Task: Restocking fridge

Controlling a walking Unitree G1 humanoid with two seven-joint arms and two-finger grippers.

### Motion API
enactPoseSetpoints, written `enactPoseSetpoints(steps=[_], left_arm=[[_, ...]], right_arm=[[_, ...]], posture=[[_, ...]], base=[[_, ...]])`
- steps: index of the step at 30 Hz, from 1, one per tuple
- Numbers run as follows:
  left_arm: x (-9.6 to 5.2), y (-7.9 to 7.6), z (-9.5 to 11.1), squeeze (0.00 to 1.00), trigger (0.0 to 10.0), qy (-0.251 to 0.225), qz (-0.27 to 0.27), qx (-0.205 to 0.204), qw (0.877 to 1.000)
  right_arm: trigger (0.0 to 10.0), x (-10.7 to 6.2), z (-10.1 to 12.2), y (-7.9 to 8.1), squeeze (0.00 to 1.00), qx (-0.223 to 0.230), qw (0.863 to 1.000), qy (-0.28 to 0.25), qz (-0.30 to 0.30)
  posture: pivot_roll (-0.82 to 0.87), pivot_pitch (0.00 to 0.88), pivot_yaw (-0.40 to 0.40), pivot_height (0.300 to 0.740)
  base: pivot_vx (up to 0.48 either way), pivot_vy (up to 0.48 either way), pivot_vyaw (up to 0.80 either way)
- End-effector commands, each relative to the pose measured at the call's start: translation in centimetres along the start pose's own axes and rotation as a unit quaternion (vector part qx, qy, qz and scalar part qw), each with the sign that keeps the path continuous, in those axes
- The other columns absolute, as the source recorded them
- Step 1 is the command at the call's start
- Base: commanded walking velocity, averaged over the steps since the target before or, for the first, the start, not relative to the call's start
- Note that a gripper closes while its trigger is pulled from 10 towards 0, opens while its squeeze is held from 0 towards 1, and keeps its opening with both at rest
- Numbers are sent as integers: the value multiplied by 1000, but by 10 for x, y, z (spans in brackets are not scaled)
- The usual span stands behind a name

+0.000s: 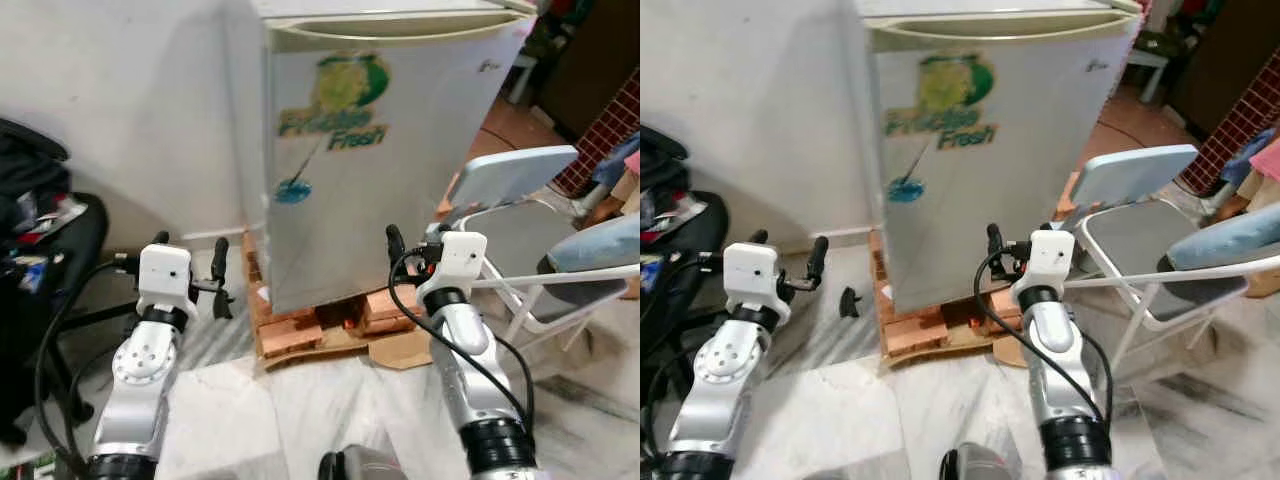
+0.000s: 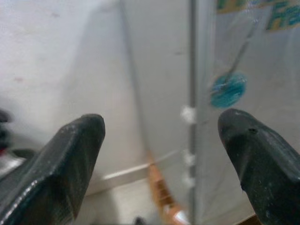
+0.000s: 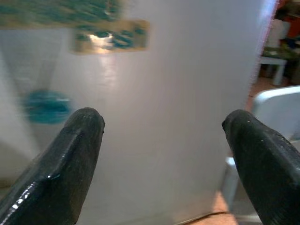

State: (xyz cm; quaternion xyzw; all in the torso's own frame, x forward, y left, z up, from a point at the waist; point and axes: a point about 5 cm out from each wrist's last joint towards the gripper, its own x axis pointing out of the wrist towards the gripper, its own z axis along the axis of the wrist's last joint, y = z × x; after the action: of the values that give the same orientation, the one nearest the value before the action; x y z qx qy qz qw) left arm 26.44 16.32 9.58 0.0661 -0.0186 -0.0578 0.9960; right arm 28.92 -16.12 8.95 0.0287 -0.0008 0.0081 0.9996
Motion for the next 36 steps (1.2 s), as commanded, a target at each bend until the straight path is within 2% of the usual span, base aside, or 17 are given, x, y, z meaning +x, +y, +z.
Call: enactPoseSetpoints(steps=[1, 14, 23, 36], left_arm=[[-2, 5, 1, 0, 10000, -1, -1, 10, 1000], [-3, 5, 0, 0, 10000, 0, 0, 17, 1000], [-4, 4, -2, 0, 10000, 4, 0, 19, 1000], [-4, 4, -2, 0, 10000, 4, 0, 19, 1000]], right_arm=[[10000, 2, 5, 3, 0, 0, 1000, -9, 4], [10000, 3, 5, 3, 0, -3, 1000, -5, -9], [10000, 4, 3, 7, 0, -33, 999, 9, -15], [10000, 4, 3, 7, 0, -33, 999, 9, -15]], posture=[[54, 39, -68, 740], [61, 37, -67, 740], [58, 36, -71, 740], [58, 36, -71, 740]], base=[[0, 0, 0], [0, 0, 0], [0, 0, 0], [0, 0, 0]])
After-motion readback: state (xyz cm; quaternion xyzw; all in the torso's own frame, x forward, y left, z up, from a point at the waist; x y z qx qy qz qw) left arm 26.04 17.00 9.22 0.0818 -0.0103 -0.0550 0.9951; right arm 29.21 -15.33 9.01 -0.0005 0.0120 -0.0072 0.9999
